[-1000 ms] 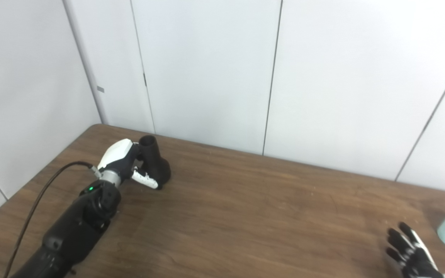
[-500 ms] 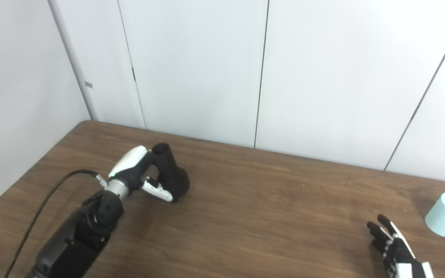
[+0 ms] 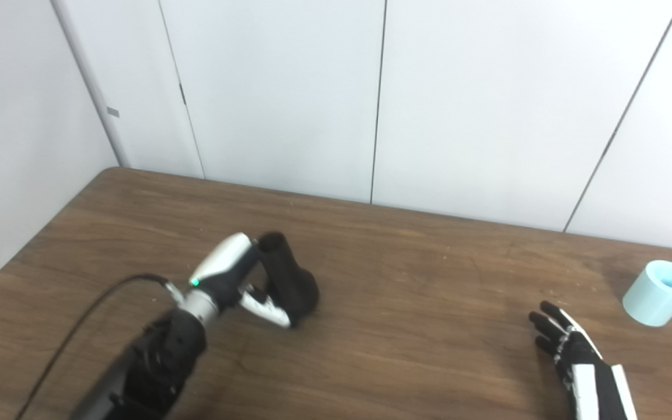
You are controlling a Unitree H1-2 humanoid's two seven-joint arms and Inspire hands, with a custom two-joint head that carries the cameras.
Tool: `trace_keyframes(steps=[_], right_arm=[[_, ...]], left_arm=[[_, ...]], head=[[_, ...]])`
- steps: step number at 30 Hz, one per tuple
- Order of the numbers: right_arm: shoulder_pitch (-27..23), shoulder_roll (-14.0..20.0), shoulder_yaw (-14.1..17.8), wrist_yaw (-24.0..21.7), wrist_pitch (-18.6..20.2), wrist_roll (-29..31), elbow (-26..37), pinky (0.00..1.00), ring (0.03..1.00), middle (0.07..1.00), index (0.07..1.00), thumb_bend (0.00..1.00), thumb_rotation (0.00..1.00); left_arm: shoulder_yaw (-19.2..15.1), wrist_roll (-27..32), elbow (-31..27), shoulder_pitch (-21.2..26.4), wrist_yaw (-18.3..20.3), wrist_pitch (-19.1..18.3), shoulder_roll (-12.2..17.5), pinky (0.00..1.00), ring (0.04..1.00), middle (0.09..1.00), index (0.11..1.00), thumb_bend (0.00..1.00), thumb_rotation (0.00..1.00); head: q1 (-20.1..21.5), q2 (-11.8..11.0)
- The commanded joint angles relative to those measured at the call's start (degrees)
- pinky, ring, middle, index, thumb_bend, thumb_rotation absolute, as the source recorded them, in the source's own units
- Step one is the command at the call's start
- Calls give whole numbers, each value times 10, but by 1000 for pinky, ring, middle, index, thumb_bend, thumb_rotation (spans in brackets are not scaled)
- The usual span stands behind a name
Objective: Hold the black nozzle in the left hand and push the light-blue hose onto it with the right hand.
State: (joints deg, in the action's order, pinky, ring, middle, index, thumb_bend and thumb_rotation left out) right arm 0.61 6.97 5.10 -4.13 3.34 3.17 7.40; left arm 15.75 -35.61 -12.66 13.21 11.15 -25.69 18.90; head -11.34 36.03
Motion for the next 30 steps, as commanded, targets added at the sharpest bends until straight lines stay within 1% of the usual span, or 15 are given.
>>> trace_keyframes(steps=[1,7,13,17,20,22,24,28,30], right_arm=[[-11,-3,-4,6,4,-4,27,855,858,786,816,632,1000],[-11,-5,-10,13,22,-12,44,856,856,779,805,611,1000],[-11,-11,-16,19,41,-17,60,852,853,784,808,607,1000],[-10,-19,-21,24,54,-23,74,852,850,782,811,608,1000],[-9,-24,-22,26,63,-25,82,854,850,783,814,603,1000],[-9,-27,-22,26,70,-25,88,857,851,783,816,598,1000],[-8,-28,-21,26,77,-24,94,859,852,784,817,596,1000],[-7,-30,-22,26,86,-24,103,861,854,784,817,596,1000],[-6,-30,-24,27,90,-26,107,863,856,785,818,595,1000]], left_arm=[[9,-12,-18,7,-3,21,-1,1000,743,533,444,519,0],[34,-27,-19,-6,17,24,-16,1000,746,536,441,518,0],[64,-47,-18,-9,41,13,-25,1000,745,543,438,516,0],[85,-65,-24,-2,75,-4,-26,1000,720,534,445,519,0],[88,-88,-33,3,125,-12,-33,1000,701,528,453,520,0],[86,-105,-37,4,160,-12,-39,1000,745,538,444,517,0],[81,-124,-40,4,195,-12,-46,1000,768,542,440,516,0],[70,-163,-45,4,264,-12,-63,1000,767,542,437,515,0],[67,-179,-48,2,289,-12,-72,1000,765,543,436,515,0]], head=[[0,0],[16,9],[34,19],[50,27],[61,33],[64,36],[66,39],[67,42],[68,46]])
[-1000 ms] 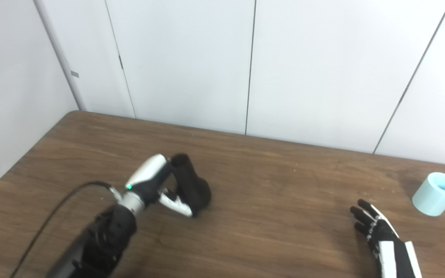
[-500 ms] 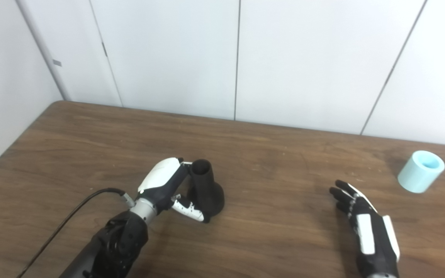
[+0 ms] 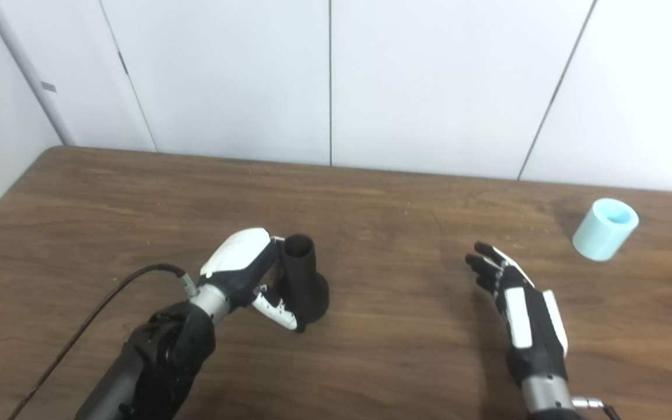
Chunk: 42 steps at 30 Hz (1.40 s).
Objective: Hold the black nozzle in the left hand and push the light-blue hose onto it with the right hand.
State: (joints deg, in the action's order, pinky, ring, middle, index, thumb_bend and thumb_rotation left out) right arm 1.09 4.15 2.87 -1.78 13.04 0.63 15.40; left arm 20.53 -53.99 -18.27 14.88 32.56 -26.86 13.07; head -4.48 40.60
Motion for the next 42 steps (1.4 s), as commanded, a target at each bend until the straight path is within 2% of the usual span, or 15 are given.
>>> trace_keyframes(steps=[1,5,13,18,21,23,27,29,34,42], right_arm=[[-11,-2,-2,3,-6,-1,28,863,857,785,818,594,1000],[-10,-3,-2,3,-2,-1,31,863,862,785,818,593,1000],[-13,-3,2,3,7,3,37,885,872,787,821,581,1000],[-16,-5,5,6,9,4,40,888,874,788,819,576,1000],[-17,-8,5,8,6,3,38,891,877,789,818,571,1000],[-17,-9,4,10,5,2,37,891,878,790,817,571,1000],[-17,-11,3,11,5,1,38,898,880,791,818,567,1000],[-18,-11,4,12,4,2,36,899,880,791,818,566,1000],[-21,-11,6,15,10,3,41,900,879,787,814,561,1000],[-35,-1,14,14,35,10,63,898,886,798,821,563,1000]], left_arm=[[17,0,6,-16,81,-1,-19,1000,767,543,436,515,0],[12,-3,2,-23,83,0,-32,1000,773,540,437,515,0],[38,-15,4,-38,34,7,-54,1000,865,538,443,517,0],[59,-11,2,-51,8,16,-58,1000,853,495,478,524,0],[67,-6,-2,-58,-6,20,-59,1000,813,493,479,524,0],[71,-2,-5,-63,-16,25,-61,1000,807,541,449,516,0],[76,3,-4,-71,-33,31,-65,1000,837,544,445,516,0],[76,9,-3,-75,-37,33,-67,1000,837,540,447,516,0],[81,12,2,-78,-36,31,-72,1000,759,535,446,517,0],[91,10,11,-73,-23,22,-62,1000,788,543,440,515,0]], head=[[-1,1],[5,4],[10,7],[11,8],[10,8],[11,8],[13,9],[17,8],[30,11],[59,11]])
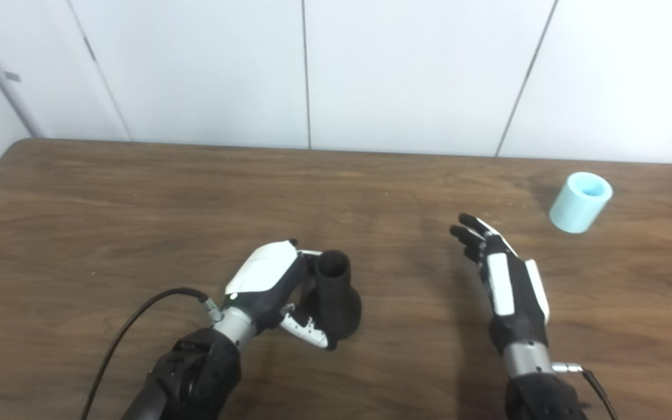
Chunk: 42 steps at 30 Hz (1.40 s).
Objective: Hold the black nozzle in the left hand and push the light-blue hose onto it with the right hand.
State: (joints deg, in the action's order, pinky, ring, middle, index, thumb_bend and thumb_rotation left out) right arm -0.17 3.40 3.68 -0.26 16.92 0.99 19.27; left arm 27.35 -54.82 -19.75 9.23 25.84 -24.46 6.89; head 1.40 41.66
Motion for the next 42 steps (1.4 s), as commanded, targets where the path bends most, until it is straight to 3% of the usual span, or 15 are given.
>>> trace_keyframes(steps=[1,4,7,8,12,17,24,29,35,38,42], right_arm=[[-28,12,10,-3,2,10,29,900,887,799,821,563,1000],[-47,26,19,-5,19,15,38,875,887,821,832,504,1000],[-65,39,28,-5,29,17,36,826,865,820,829,477,844],[-71,43,30,-4,35,16,39,829,868,824,826,509,762],[-106,65,36,4,70,-1,57,786,855,825,820,568,584],[-141,92,30,12,98,-60,69,742,833,830,821,610,435],[-186,123,27,-9,100,-165,61,688,814,821,808,684,369],[-230,205,7,-57,100,-269,16,747,834,831,805,781,335],[-261,296,-22,-108,99,-327,-38,804,889,856,820,797,285],[-281,330,-29,-140,99,-342,-69,818,912,859,822,813,284],[-309,349,-40,-166,100,-369,-108,853,924,869,832,837,294]], left_arm=[[24,18,29,-16,44,0,2,1000,790,543,440,515,0],[27,20,39,-12,43,3,9,1000,787,543,441,516,0],[29,24,48,-7,43,4,15,1000,783,543,442,515,0],[29,27,49,-6,43,4,17,1000,771,544,441,515,0],[31,31,50,1,51,2,27,1000,770,547,439,514,0],[33,42,46,2,50,2,37,1000,765,549,436,514,0],[31,50,49,-4,37,16,51,1000,746,548,435,514,0],[29,51,53,-8,26,34,63,1000,776,495,477,524,0],[27,57,56,-10,22,39,68,1000,780,492,479,525,0],[25,59,54,-11,21,40,72,1000,786,492,479,525,0],[21,68,52,-11,24,43,79,1000,800,492,479,525,0]], head=[[7,-1],[19,-2],[30,-4],[35,-5],[50,-6],[91,-13],[124,-14],[164,-25],[160,-28],[175,-33],[195,-33]])
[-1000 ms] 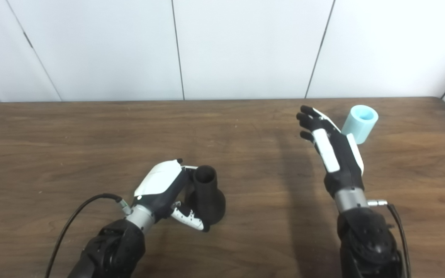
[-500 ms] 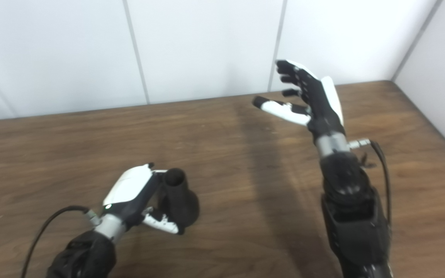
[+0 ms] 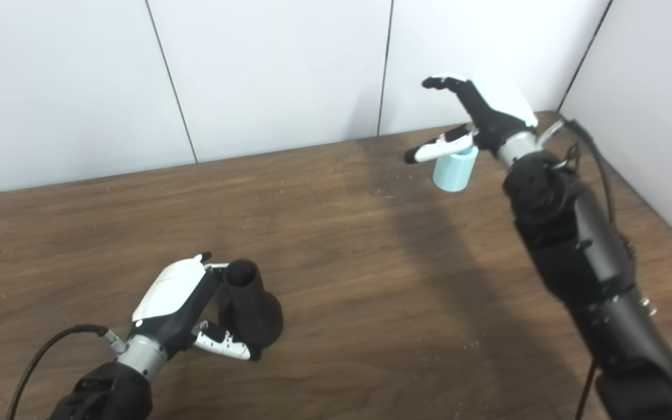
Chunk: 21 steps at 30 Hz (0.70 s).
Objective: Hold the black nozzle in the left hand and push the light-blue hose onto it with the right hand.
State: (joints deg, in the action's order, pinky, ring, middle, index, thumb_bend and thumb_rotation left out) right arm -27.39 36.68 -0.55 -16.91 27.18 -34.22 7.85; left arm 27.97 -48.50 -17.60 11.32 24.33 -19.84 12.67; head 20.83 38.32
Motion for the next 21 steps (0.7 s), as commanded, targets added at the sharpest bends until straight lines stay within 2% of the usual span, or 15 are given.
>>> trace_keyframes(steps=[1,7,11,16,21], right_arm=[[-45,19,0,-5,-3,-23,-5,860,926,880,844,851,285],[-96,7,4,-52,-3,-42,-83,865,940,920,883,930,237],[-129,-6,1,-85,-3,-81,-140,861,943,932,891,976,234],[-148,-8,-10,-89,-3,-89,-188,912,951,938,892,972,171],[-160,-11,-22,-100,-3,-103,-218,931,958,942,896,978,186]], left_arm=[[13,9,30,-32,39,-3,23,1000,805,493,479,525,0],[7,17,31,-27,37,-3,35,1000,821,495,480,524,0],[5,22,33,-26,37,0,43,1000,810,494,480,524,0],[3,26,33,-25,38,1,49,1000,807,492,480,525,0],[2,32,33,-25,36,1,51,1000,801,547,442,515,0]], head=[[11,1],[50,-3],[64,-7],[77,-8],[85,-10]])
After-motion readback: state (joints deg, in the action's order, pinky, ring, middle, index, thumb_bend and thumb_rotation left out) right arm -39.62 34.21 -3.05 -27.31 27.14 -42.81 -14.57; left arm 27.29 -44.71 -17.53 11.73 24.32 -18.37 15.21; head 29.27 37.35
